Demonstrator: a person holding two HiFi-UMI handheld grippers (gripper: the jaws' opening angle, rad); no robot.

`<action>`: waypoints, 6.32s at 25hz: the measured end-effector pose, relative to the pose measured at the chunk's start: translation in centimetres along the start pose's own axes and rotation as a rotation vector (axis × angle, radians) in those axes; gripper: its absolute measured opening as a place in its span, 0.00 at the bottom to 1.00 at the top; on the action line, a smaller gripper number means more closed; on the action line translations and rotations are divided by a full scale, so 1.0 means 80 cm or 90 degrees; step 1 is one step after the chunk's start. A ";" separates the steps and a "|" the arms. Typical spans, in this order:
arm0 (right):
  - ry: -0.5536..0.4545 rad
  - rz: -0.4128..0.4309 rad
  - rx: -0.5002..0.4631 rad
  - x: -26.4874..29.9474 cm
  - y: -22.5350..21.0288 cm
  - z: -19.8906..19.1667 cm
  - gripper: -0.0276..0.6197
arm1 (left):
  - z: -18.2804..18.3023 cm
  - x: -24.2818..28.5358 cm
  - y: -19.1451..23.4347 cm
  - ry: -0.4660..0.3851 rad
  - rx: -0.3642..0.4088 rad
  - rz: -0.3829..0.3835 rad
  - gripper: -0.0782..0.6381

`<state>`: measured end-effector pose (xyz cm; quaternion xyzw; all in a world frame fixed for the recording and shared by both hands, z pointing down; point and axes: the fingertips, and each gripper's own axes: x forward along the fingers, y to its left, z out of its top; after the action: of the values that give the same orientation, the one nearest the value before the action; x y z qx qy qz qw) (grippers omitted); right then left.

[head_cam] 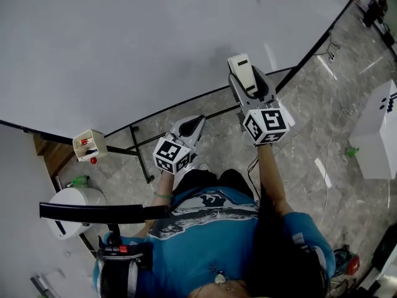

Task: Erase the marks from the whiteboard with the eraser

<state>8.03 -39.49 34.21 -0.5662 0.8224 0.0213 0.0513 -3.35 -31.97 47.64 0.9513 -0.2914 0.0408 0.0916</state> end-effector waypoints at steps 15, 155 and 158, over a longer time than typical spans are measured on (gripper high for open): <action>-0.171 -0.117 -0.035 0.032 -0.206 0.153 0.45 | 0.018 0.040 -0.024 -0.009 -0.005 0.069 0.11; -0.011 -0.105 -0.049 0.091 -0.203 0.155 0.45 | -0.002 0.034 0.004 -0.005 -0.038 0.116 0.11; -0.013 -0.102 -0.042 0.092 -0.208 0.159 0.45 | -0.001 0.037 0.002 -0.003 -0.038 0.113 0.11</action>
<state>21.70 -51.06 21.15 -0.6312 0.7728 0.0498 0.0426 -1.02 -33.69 48.13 0.9188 -0.3757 0.0377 0.1153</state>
